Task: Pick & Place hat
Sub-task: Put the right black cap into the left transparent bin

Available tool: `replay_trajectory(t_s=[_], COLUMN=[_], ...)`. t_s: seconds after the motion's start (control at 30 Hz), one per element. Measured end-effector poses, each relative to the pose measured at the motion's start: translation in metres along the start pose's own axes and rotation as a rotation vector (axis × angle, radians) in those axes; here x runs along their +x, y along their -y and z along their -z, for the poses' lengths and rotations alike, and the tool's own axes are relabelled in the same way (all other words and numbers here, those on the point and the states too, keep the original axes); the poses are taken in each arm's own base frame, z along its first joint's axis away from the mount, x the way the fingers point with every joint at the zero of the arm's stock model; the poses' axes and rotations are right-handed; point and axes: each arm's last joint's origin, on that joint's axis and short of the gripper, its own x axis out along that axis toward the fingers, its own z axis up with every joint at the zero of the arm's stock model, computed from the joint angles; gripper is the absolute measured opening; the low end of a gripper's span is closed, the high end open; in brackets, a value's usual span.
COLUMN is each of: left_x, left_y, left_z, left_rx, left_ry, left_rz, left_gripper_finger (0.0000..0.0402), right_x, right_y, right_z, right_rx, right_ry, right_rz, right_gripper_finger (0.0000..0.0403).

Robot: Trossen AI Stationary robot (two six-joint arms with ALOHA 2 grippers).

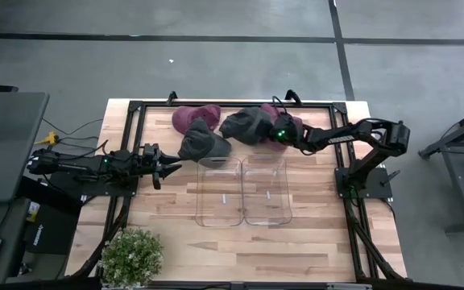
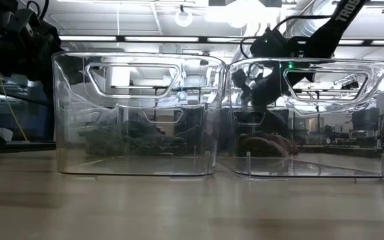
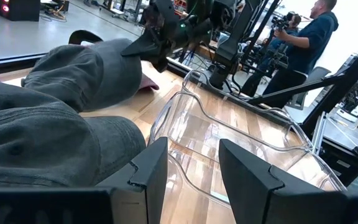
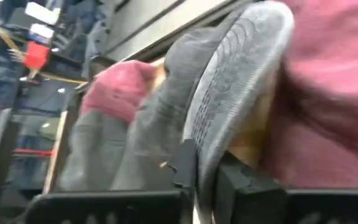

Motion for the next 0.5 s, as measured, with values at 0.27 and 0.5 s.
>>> replay_trajectory(t_s=[0.27,0.5], left_x=[0.0000,0.0000], left_y=[0.0000,0.0000], left_z=[0.0000,0.0000], left_rx=[0.000,0.000], left_ry=[0.000,0.000], left_rz=[0.000,0.000], left_gripper_finger=[0.0138,0.0138], right_x=[0.0000,-0.0073], right_y=[-0.0020,-0.0085], right_z=[-0.0003,-0.0034], right_rx=[-0.045,-0.099], right_ry=[-0.011,0.000], right_rz=[-0.029,-0.073], right_gripper_finger=[0.0007,0.0006])
